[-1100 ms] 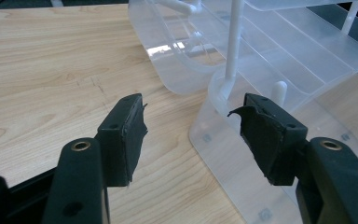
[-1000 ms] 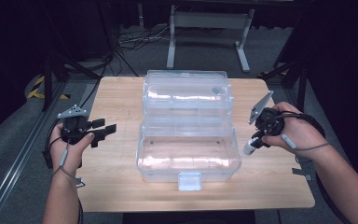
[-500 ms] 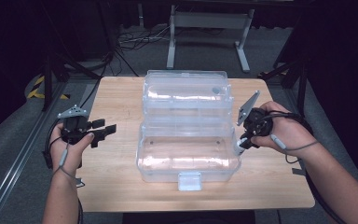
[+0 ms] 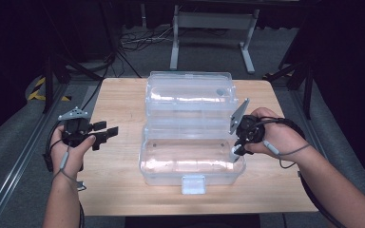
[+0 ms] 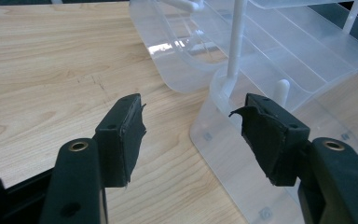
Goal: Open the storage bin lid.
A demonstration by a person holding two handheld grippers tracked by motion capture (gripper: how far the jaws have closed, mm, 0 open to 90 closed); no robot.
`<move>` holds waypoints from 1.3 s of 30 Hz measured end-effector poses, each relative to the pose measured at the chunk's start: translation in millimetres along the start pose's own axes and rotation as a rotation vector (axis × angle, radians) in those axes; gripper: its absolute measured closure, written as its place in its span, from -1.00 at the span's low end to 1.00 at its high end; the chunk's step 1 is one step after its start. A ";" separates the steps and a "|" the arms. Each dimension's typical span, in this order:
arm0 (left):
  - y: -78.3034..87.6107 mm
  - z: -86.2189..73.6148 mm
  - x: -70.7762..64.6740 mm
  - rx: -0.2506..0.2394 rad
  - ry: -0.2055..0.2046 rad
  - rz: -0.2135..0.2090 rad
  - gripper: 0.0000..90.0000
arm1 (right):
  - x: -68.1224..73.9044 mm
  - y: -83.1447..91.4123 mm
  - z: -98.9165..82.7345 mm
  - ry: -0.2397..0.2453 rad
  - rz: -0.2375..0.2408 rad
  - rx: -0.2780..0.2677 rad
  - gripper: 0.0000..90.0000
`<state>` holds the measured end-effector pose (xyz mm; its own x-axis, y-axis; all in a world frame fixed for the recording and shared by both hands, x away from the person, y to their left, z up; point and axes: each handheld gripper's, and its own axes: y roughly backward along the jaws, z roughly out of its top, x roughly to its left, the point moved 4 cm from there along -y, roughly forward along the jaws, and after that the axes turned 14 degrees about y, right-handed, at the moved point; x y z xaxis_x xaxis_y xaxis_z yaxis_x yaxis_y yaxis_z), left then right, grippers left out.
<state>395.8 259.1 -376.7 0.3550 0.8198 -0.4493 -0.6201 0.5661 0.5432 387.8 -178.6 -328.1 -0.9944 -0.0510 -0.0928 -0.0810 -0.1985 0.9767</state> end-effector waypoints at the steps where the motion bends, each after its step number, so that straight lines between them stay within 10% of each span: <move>1: 0.1 0.1 0.1 0.000 -0.003 0.000 -0.12 | 1.2 -1.9 0.1 -0.001 0.007 0.009 0.59; 39: -0.5 -0.5 1.3 0.004 0.000 0.002 -0.13 | 9.2 -68.9 0.3 0.085 0.102 0.084 0.59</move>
<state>396.2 259.8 -377.9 0.3538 0.8210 -0.4481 -0.6181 0.5648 0.5467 384.3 -165.1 -396.2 -0.9887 -0.1499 -0.0047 0.0113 -0.1057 0.9943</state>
